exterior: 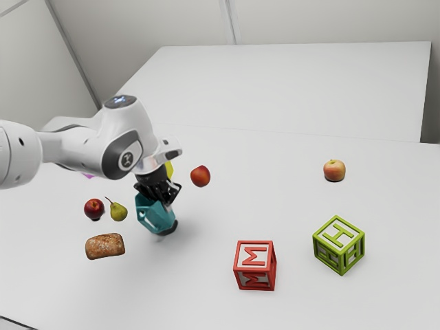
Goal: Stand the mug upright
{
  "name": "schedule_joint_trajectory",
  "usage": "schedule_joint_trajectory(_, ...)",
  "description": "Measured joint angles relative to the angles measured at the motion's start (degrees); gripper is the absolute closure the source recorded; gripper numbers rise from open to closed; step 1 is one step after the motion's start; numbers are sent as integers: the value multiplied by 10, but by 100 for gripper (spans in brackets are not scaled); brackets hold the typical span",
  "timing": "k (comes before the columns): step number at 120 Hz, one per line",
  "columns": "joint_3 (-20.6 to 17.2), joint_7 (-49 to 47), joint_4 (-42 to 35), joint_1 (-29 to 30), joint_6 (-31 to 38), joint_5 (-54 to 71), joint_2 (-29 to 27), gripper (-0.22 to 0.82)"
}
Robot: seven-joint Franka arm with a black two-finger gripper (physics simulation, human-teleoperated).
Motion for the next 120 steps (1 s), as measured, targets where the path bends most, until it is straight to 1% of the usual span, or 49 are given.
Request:
schedule_joint_trajectory(37,0,-16,0,1,1,0,14,78)
schedule_joint_trajectory(47,0,-17,0,1,1,-3,14,70)
schedule_joint_trajectory(66,0,-16,0,1,2,-5,9,51)
schedule_joint_trajectory(83,0,-15,1,1,2,-6,-6,39)
schedule_joint_trajectory(105,0,-14,8,-3,-2,-9,-28,27)
schedule_joint_trajectory(120,0,-13,46,-2,-36,-12,-36,20)
